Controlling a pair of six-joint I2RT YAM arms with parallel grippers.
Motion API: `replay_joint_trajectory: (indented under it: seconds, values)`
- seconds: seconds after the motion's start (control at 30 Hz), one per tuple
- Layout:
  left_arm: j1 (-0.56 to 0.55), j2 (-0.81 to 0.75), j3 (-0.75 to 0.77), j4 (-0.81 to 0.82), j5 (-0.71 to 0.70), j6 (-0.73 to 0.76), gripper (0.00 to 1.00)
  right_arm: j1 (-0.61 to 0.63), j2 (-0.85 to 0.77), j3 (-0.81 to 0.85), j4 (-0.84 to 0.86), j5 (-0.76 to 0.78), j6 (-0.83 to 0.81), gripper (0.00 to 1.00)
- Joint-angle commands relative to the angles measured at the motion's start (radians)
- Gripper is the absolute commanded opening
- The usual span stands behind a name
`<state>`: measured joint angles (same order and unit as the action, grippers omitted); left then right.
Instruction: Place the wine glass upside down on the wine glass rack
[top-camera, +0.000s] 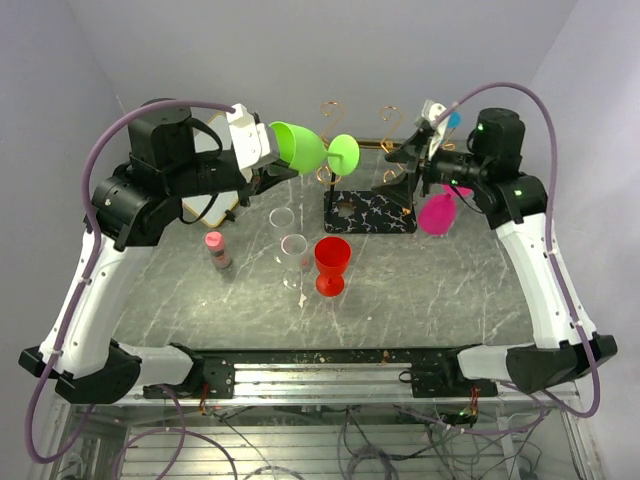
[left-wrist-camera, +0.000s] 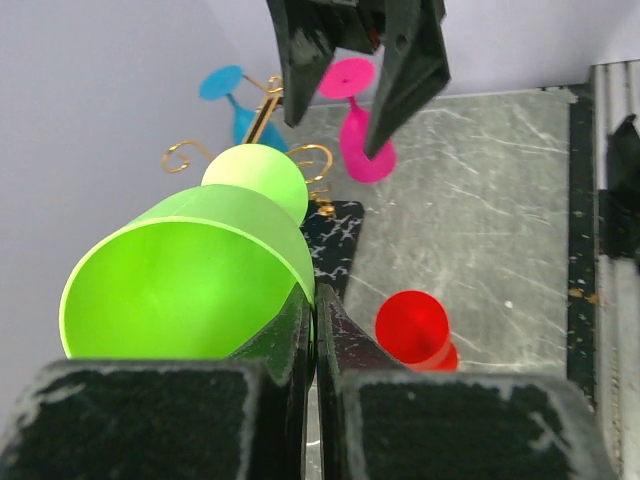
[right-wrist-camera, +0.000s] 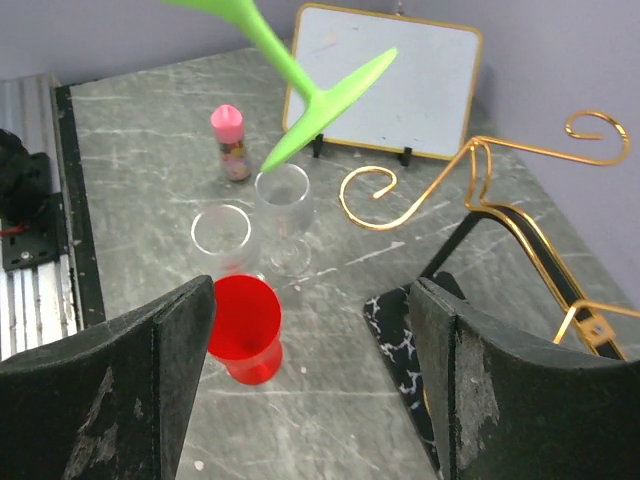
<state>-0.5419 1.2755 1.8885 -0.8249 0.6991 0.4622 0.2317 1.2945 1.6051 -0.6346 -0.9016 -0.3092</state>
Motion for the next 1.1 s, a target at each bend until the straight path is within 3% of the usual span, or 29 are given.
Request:
replay_joint_trajectory:
  seconds: [0.0, 0.5, 0.73, 1.07]
  values:
    - [0.008, 0.011, 0.052, 0.084, -0.089, -0.010, 0.07, 0.057, 0.051, 0.011, 0.086, 0.039, 0.090, 0.78]
    - [0.034, 0.062, 0.049, 0.129, -0.063, -0.034, 0.07, 0.138, 0.195, 0.086, 0.294, 0.122, 0.441, 0.74]
    - [0.034, 0.065, 0.041, 0.128, -0.058, -0.027, 0.07, 0.138, 0.230, 0.109, 0.333, 0.175, 0.549, 0.58]
    - [0.034, 0.067, 0.031, 0.136, -0.078, -0.031, 0.07, 0.139, 0.252, 0.106, 0.397, 0.119, 0.650, 0.32]
